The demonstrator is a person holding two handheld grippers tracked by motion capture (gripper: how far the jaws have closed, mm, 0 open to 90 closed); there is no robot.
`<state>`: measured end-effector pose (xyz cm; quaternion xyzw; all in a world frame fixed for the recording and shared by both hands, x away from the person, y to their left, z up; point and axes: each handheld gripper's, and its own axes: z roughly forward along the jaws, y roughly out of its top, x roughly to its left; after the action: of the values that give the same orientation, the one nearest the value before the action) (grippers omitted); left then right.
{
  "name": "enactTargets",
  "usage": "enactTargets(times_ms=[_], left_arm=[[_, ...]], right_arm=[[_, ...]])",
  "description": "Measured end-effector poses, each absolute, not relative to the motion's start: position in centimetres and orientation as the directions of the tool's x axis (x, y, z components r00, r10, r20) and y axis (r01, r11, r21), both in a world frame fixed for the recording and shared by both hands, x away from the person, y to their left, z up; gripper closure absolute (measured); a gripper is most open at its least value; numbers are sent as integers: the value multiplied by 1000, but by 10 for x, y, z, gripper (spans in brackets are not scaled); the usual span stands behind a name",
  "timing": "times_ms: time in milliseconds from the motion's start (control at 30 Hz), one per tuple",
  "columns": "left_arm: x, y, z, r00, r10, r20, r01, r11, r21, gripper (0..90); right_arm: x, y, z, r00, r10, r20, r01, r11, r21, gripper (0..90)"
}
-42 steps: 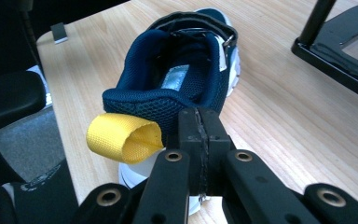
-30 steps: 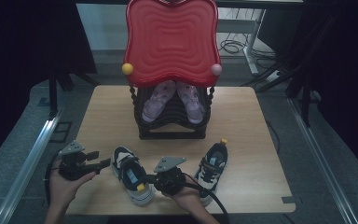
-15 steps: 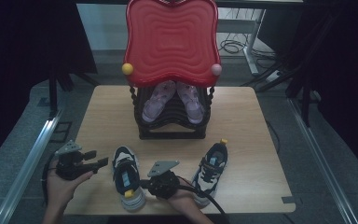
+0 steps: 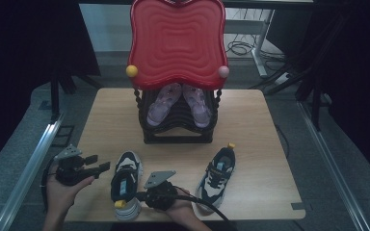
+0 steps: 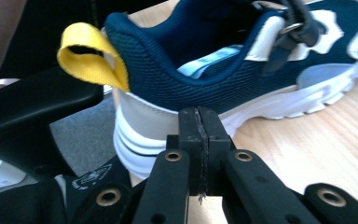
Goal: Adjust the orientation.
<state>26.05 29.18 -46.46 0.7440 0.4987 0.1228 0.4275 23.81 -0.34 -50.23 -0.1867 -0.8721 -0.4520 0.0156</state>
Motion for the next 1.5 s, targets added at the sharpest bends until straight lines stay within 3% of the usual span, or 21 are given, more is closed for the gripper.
enactTargets(times_ms=[433,1500], left_arm=[[260,293,-464,468,849,-245,638,-132,759,349],[254,314,-456,435,864,-253,616,-80,784,350]], right_arm=[[237,15,-505,-939,265,217,328,514,793,898],[248,66,-510,-942,265,207,317,489,813,898]])
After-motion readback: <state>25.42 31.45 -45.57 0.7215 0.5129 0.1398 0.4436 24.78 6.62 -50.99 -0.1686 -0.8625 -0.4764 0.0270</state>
